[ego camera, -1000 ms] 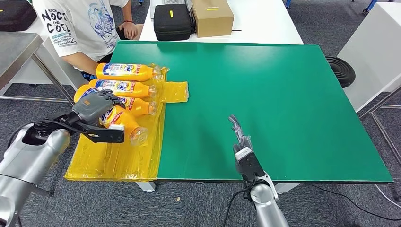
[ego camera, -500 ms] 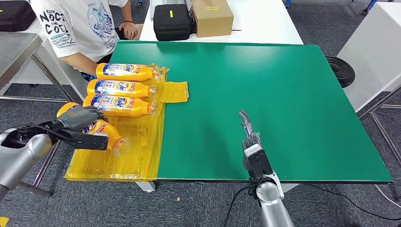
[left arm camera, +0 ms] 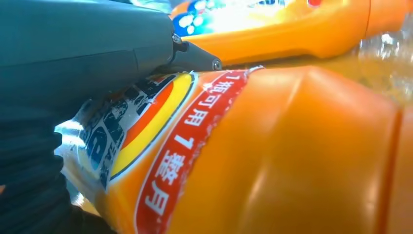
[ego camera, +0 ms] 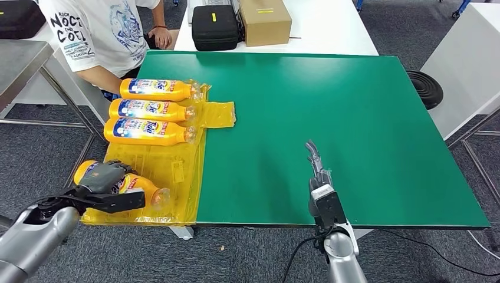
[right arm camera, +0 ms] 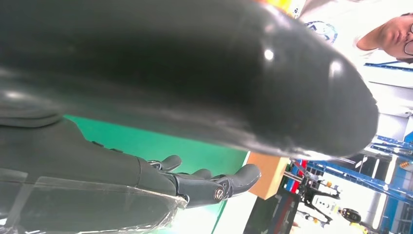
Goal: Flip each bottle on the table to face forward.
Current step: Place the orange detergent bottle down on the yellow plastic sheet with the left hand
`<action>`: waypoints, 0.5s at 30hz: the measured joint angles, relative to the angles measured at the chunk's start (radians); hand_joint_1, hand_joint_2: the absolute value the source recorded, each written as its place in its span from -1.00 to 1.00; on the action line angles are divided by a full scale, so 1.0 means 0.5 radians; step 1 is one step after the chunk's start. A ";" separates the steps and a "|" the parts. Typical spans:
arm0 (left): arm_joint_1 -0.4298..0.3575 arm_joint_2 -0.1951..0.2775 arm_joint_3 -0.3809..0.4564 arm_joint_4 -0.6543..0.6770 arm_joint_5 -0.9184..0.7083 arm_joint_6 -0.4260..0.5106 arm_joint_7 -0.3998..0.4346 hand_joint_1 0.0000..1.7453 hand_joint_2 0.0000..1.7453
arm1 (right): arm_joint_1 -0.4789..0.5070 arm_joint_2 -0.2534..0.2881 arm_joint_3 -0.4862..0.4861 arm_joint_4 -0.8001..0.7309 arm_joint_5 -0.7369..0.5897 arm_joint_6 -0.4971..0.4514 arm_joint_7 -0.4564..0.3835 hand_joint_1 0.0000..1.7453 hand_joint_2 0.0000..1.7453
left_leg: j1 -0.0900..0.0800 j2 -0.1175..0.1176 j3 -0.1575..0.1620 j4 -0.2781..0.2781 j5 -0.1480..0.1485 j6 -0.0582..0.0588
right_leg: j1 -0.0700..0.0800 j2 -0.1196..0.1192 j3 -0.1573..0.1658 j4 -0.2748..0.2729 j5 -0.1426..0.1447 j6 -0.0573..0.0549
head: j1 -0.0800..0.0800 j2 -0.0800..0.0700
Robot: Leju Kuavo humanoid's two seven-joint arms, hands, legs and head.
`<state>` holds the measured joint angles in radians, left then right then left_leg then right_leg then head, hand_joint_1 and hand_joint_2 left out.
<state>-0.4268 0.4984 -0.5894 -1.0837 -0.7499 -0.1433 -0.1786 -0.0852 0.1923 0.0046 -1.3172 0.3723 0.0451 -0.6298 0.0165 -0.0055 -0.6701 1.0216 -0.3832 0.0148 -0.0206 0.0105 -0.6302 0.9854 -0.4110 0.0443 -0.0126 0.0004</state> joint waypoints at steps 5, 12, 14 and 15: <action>0.066 -0.076 0.081 -0.021 -0.021 0.039 0.020 1.00 1.00 | 0.009 0.010 -0.009 -0.016 0.000 0.000 0.001 -1.00 -1.00 | 0.000 -0.005 0.003 0.000 0.000 0.000 | 0.000 -0.002 0.005 0.000 -0.001 0.000 | 0.000 0.000; 0.162 -0.276 0.205 -0.032 -0.117 0.156 0.061 1.00 1.00 | 0.014 0.030 -0.016 -0.024 0.014 -0.004 0.001 -1.00 -1.00 | -0.003 -0.009 0.009 0.000 0.000 0.000 | -0.002 -0.006 0.011 0.000 -0.001 0.001 | -0.001 0.000; 0.208 -0.394 0.249 -0.044 -0.188 0.223 0.088 1.00 1.00 | 0.015 0.041 -0.017 -0.024 0.027 -0.009 0.001 -1.00 -1.00 | -0.004 -0.015 0.010 0.000 0.000 0.001 | -0.005 -0.012 0.015 -0.001 -0.003 0.003 | 0.000 0.000; 0.224 -0.448 0.268 -0.051 -0.217 0.245 0.097 1.00 1.00 | 0.015 0.046 -0.018 -0.024 0.032 -0.013 0.001 -1.00 -1.00 | -0.004 -0.018 0.011 0.000 0.000 0.001 | -0.005 -0.014 0.017 -0.001 -0.004 0.004 | 0.000 0.000</action>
<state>-0.3146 0.2742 -0.4553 -1.1089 -0.8585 -0.0206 -0.1299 -0.0775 0.2154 -0.0043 -1.3291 0.3882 0.0387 -0.6294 0.0145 -0.0144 -0.6645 1.0214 -0.3834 0.0153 -0.0233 0.0035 -0.6219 0.9850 -0.4132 0.0465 -0.0127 0.0004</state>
